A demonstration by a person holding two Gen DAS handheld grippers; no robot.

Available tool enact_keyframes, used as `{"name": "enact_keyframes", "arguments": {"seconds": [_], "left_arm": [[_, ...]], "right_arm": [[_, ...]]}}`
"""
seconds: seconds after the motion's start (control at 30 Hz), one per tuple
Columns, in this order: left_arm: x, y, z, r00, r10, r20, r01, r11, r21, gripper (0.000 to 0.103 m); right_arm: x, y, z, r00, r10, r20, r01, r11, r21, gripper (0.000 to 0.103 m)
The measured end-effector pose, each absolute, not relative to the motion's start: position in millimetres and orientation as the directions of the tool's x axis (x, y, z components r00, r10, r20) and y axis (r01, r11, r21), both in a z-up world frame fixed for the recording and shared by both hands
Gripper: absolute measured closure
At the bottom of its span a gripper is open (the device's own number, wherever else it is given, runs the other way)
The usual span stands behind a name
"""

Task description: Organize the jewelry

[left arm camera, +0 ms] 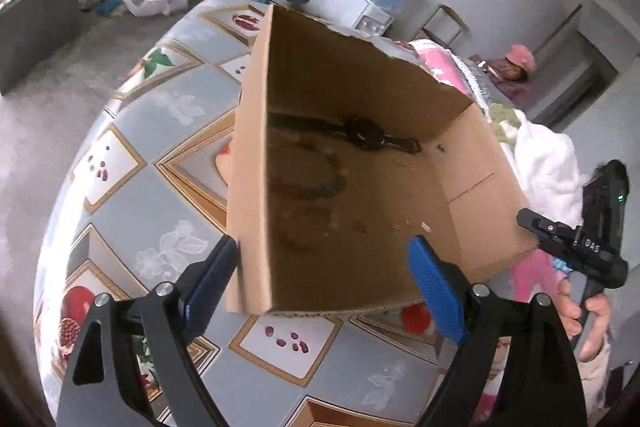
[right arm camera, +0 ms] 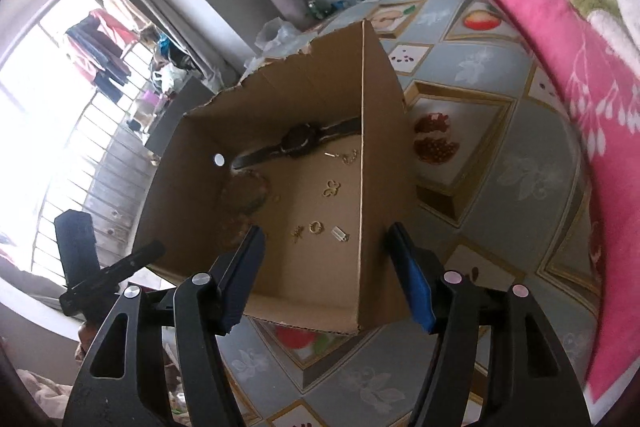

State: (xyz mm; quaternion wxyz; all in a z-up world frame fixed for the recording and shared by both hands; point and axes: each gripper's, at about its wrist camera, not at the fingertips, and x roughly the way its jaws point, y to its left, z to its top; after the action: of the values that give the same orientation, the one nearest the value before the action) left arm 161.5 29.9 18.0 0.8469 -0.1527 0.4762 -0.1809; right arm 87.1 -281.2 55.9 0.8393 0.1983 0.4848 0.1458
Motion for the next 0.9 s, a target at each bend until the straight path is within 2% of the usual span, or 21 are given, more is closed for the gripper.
{"name": "enact_keyframes", "arguments": {"seconds": [0.4, 0.63, 0.83, 0.9], "left_arm": [[107, 31, 22, 0.466, -0.446, -0.764, 0.146, 0.89, -0.431, 0.019], [78, 34, 20, 0.495, -0.453, -0.741, 0.165, 0.887, -0.432, 0.019], [38, 38, 44, 0.638, -0.33, -0.696, 0.167, 0.941, -0.293, 0.017], [24, 41, 50, 0.684, -0.28, -0.674, 0.146, 0.957, -0.25, 0.009]], "right_arm": [[39, -278, 55, 0.489, 0.408, -0.771, -0.033, 0.892, 0.45, 0.042], [18, -274, 53, 0.538, 0.375, -0.755, -0.017, 0.9, 0.435, 0.041], [-14, -274, 56, 0.632, 0.263, -0.729, 0.062, 0.921, 0.386, 0.039], [-33, -273, 59, 0.663, 0.204, -0.72, 0.095, 0.932, 0.351, 0.036]]}}
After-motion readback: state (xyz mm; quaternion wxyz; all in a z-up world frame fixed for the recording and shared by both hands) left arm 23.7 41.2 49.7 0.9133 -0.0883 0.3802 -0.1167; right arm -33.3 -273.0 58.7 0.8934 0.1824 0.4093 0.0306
